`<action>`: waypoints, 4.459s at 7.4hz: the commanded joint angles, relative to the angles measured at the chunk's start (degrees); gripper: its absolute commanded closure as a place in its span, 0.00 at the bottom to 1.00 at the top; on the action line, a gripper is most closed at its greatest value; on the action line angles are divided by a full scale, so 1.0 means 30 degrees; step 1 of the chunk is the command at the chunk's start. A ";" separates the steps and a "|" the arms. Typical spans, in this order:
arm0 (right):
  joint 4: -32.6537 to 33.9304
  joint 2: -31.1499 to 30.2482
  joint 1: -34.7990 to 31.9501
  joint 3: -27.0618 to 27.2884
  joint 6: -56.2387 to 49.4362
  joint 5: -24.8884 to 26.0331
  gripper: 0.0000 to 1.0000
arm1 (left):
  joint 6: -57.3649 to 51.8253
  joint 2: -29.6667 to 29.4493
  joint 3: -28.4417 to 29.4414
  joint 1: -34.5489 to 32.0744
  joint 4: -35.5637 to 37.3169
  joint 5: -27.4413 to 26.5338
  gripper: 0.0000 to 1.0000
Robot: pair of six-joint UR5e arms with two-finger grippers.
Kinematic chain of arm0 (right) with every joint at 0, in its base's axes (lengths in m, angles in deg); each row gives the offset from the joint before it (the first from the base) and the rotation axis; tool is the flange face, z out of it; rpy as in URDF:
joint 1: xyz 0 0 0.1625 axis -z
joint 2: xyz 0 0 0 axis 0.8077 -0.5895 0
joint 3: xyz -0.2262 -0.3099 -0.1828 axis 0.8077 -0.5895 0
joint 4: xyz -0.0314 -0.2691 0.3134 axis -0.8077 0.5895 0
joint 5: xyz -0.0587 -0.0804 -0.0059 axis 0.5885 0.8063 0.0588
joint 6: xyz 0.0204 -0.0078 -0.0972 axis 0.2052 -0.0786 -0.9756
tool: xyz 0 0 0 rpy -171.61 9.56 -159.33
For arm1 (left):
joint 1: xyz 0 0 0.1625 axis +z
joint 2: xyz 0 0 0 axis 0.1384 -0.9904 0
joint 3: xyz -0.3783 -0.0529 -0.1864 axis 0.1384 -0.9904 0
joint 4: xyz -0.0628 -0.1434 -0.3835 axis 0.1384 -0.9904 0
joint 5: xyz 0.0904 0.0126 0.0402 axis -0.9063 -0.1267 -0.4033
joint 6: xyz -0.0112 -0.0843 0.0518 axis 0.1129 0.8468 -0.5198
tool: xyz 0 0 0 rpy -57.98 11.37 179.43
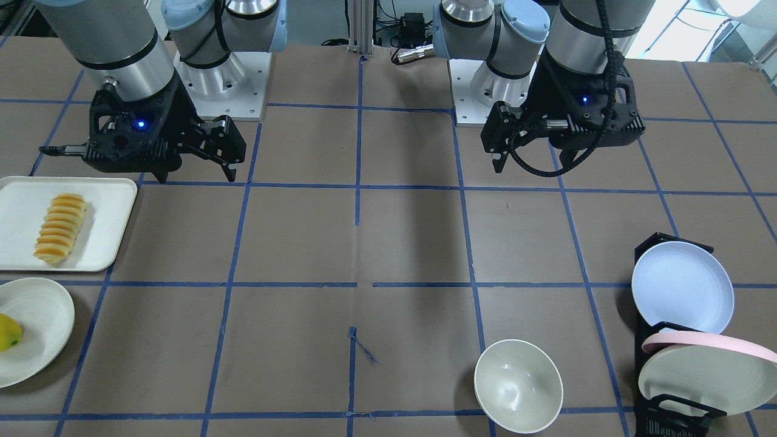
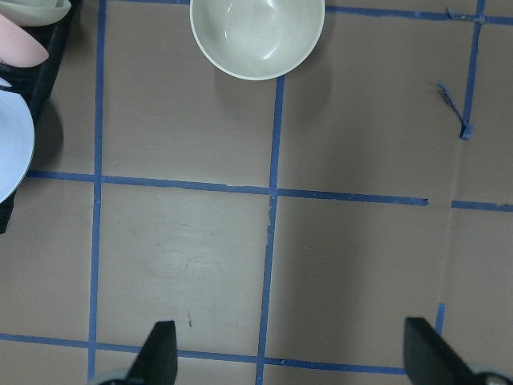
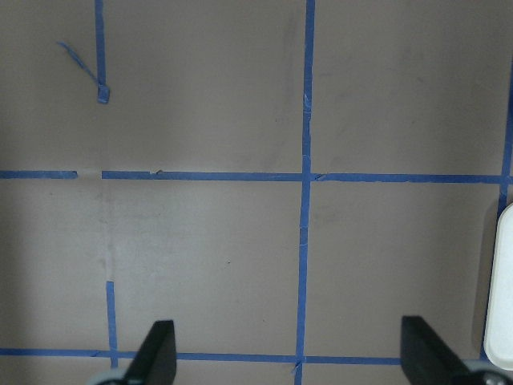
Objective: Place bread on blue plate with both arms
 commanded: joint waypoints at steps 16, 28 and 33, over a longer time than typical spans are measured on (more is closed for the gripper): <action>-0.0048 0.0024 0.0174 0.0164 -0.0146 0.0267 0.00 | -0.0143 0.0234 0.0058 0.2685 -0.0138 -0.0092 0.00; 0.0069 0.0082 0.0174 0.0251 -0.0261 0.0208 0.00 | -0.3569 -0.9224 -0.0204 1.4854 0.7703 0.0084 0.00; 0.0013 0.0142 0.0144 0.0252 -0.0058 0.0295 0.00 | -0.3805 -0.9609 -0.0586 1.5029 0.7626 0.0083 0.44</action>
